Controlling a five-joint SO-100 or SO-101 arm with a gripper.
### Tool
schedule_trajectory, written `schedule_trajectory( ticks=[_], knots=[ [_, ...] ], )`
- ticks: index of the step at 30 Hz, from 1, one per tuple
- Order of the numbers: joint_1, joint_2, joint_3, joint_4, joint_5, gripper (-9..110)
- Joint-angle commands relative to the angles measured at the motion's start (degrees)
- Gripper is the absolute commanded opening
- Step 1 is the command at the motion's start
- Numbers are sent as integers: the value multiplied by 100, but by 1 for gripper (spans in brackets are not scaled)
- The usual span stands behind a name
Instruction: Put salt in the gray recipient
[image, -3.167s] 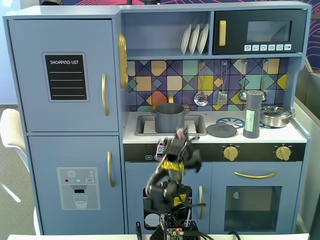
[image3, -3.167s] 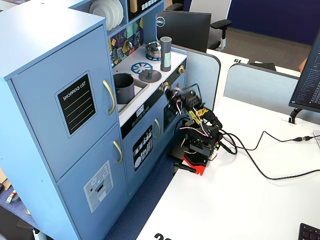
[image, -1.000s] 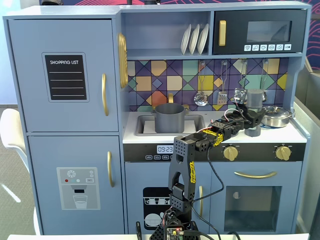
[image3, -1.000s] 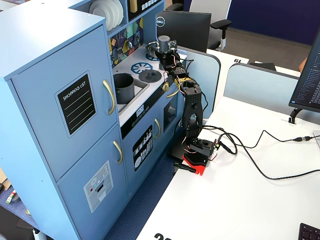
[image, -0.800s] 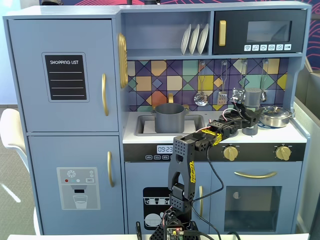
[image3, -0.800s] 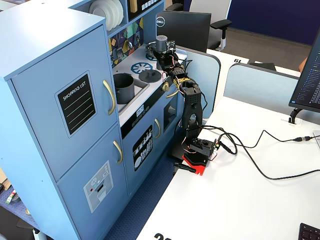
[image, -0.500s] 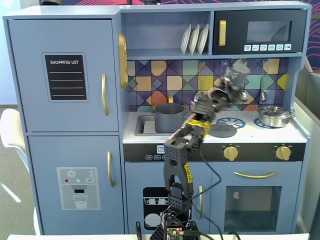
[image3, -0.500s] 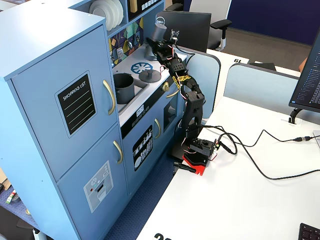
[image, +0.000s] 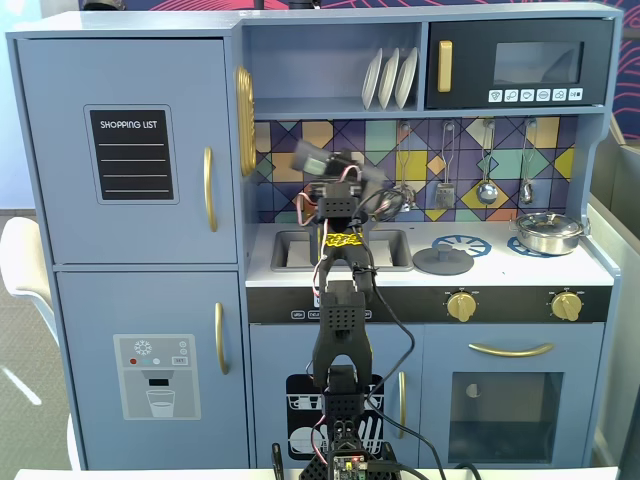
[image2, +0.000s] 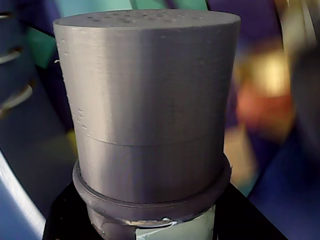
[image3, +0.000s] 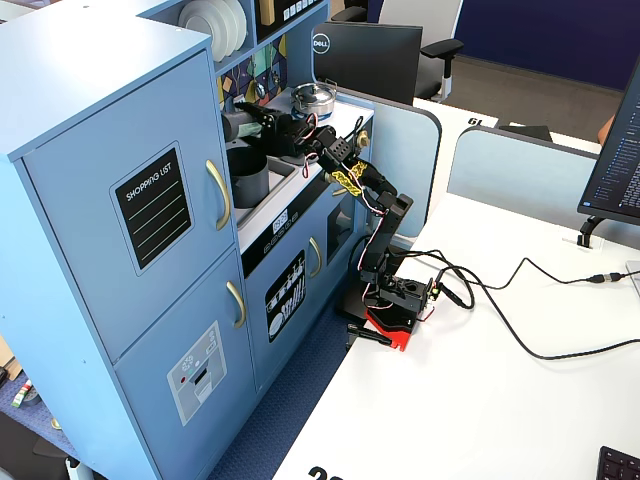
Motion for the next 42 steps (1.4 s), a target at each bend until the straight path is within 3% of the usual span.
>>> schedule_trajectory(
  ticks=[1,9,18,28,37,42],
  knots=[
    [-554,211,-466,-369,1723,0],
    [-817,-62,-773,-1028,2566,0],
    [-237,-334,-967,738,3234,0],
    [-879,-563,-1591,-949,2663,0],
    [-404,-712,-1644,1151,3516,0],
    [-501,-712,-1503,633,3384,0]
  ],
)
